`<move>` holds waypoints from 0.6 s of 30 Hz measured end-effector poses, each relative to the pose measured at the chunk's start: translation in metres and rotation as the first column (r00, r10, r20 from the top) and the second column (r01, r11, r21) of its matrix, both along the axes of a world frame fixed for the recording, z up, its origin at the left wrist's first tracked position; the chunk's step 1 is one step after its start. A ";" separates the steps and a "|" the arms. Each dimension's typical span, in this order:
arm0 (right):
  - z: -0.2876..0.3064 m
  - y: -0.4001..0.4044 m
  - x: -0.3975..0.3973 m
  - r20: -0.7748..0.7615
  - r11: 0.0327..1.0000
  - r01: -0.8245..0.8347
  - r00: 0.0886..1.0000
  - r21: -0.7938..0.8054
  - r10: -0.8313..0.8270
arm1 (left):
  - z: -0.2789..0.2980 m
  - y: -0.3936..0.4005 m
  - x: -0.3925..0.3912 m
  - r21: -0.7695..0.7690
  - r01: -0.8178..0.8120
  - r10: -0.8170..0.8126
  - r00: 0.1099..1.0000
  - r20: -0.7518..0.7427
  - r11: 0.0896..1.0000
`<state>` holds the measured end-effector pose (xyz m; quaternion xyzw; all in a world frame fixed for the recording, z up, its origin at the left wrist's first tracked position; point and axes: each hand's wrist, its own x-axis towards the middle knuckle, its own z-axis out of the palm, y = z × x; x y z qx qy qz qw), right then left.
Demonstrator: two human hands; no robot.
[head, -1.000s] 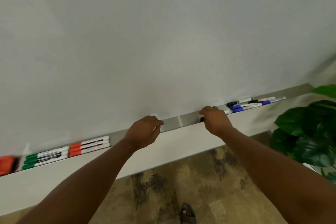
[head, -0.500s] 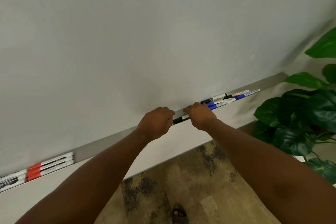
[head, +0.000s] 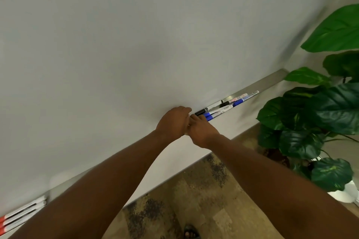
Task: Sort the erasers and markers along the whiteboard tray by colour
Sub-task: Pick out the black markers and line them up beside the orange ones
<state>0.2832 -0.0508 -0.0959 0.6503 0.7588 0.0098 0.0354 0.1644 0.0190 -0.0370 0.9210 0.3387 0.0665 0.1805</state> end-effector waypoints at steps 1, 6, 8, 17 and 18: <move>-0.002 -0.002 0.008 -0.002 0.999 -0.020 1.000 0.031 0.020 | 0.000 0.001 0.007 -0.020 -0.003 0.003 1.000 0.007 1.000; 0.005 -0.021 0.063 -0.061 0.978 -0.027 0.997 0.206 0.040 | -0.006 0.002 0.032 -0.066 -0.015 0.016 1.000 0.010 0.998; 0.011 -0.029 0.090 -0.052 0.977 0.036 0.998 0.211 -0.026 | -0.008 0.002 0.039 -0.095 0.001 -0.006 0.999 -0.053 0.995; 0.014 -0.035 0.186 -0.019 0.937 0.333 0.943 0.101 -0.333 | -0.025 0.006 0.060 -0.006 0.162 -0.156 0.933 -0.324 0.987; 0.015 -0.031 0.192 -0.015 0.928 0.360 0.933 0.099 -0.361 | -0.026 0.007 0.061 0.012 0.174 -0.159 0.926 -0.343 0.985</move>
